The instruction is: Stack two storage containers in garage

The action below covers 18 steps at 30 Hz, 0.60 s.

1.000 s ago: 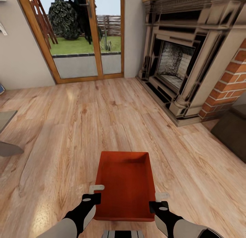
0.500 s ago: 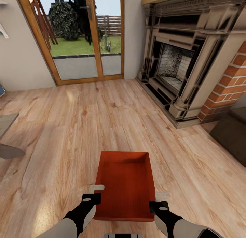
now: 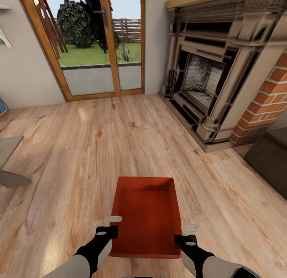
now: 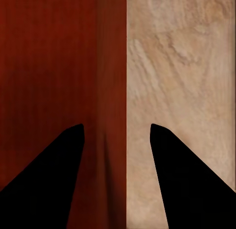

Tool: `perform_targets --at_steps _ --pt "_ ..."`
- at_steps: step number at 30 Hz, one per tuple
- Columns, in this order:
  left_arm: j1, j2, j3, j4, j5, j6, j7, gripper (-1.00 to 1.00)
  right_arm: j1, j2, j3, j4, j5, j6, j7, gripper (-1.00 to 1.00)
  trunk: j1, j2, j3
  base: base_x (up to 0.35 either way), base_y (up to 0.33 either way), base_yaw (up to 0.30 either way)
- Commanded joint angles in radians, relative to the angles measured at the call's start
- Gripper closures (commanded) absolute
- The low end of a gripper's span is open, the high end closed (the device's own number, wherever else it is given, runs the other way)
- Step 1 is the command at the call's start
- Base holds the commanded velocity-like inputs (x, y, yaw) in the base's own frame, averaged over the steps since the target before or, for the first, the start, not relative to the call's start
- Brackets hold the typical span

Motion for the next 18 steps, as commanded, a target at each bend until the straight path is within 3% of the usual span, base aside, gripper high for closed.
perform_targets --at_steps 1,18 --pt "0.000 0.005 0.010 -0.005 -0.018 0.007 0.006 1.00 0.000 0.000 0.001 0.005 -0.019 -0.005 -0.002 1.00 -0.004 0.007 0.003 0.000 0.000 0.000" --pt "0.000 0.005 0.010 -0.005 -0.018 0.007 0.006 1.00 0.000 0.000 0.001 0.005 -0.019 -0.003 -0.002 1.00 -0.069 0.126 0.056 0.000 0.000 0.000"
